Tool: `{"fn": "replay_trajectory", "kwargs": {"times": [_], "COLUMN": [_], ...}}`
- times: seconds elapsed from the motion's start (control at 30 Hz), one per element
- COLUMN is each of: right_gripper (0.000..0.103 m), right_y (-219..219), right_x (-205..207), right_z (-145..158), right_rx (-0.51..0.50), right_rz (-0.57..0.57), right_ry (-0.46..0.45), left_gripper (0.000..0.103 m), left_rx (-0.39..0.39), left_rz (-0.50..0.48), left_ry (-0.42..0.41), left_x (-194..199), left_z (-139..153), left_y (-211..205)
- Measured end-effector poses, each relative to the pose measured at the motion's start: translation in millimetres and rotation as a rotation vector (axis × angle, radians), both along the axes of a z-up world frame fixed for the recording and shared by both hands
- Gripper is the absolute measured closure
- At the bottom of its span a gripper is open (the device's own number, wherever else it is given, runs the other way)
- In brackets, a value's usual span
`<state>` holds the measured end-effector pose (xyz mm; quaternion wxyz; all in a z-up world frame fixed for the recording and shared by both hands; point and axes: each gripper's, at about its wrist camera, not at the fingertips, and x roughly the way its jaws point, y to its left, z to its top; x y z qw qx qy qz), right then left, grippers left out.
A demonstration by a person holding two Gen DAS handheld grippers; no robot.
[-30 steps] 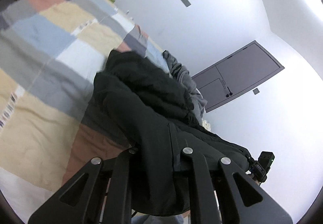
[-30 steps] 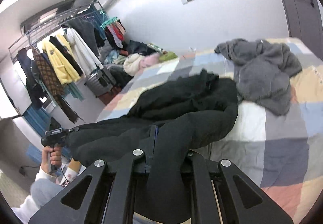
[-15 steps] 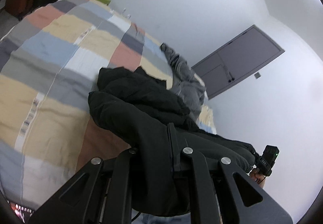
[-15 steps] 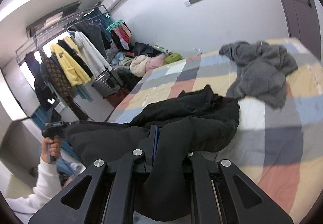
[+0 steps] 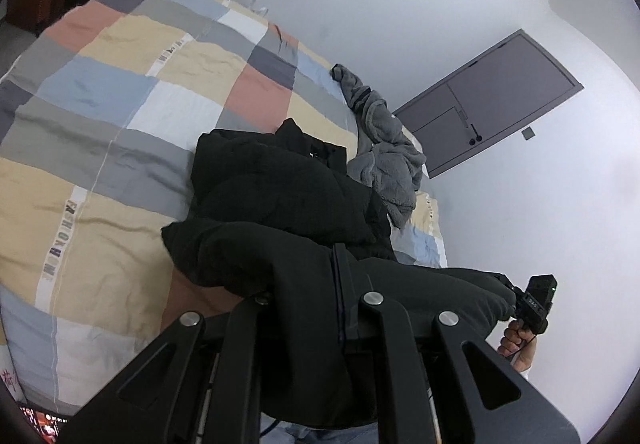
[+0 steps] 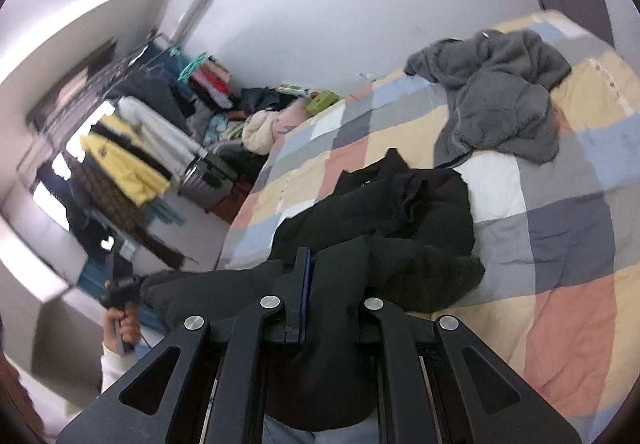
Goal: Fold large clothes
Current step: 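Lift the hem with both tools and fold it toward the collar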
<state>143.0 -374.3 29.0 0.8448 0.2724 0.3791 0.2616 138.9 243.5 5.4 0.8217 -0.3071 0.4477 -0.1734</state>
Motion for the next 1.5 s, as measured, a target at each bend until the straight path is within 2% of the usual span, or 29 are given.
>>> {"fn": "replay_trajectory", "kwargs": {"times": [0.17,0.33,0.6,0.7,0.8,0.87,0.93,1.07,1.5], "right_gripper": [0.095,0.095,0.097,0.097,0.097,0.097,0.097,0.097,0.097], "right_y": [-5,6,10,12,17,19,19,17,28], "right_x": [44,77,136,164,191,212,230,263,344], "right_z": [7,10,16,16,13,8,0,-23,-108], "right_rx": [-0.006,-0.059,-0.092,-0.098,-0.107,-0.129,-0.139,-0.137,-0.232], "right_rz": [-0.014,-0.005,-0.030,-0.050,-0.070,-0.087,-0.110,-0.152,-0.239], "right_ry": [0.007,0.000,-0.006,-0.001,0.013,0.024,0.036,0.089,0.221], "left_gripper": [0.090,0.089,0.087,0.084,0.083,0.083,0.082,0.081,0.079], "left_rx": [0.034,0.111,0.161,0.210,0.215,0.223,0.264,0.290,0.358], "left_rz": [-0.001,0.016,0.046,0.056,0.100,0.148,0.162,0.205,0.273], "left_ry": [0.063,0.123,0.167,0.170,0.187,0.184,0.170,0.175,0.241], "left_x": [43,80,134,159,184,203,222,254,330], "left_z": [7,10,20,22,20,15,11,-7,-84], "left_y": [-2,-9,-13,-18,-19,-21,-29,-36,-48]}}
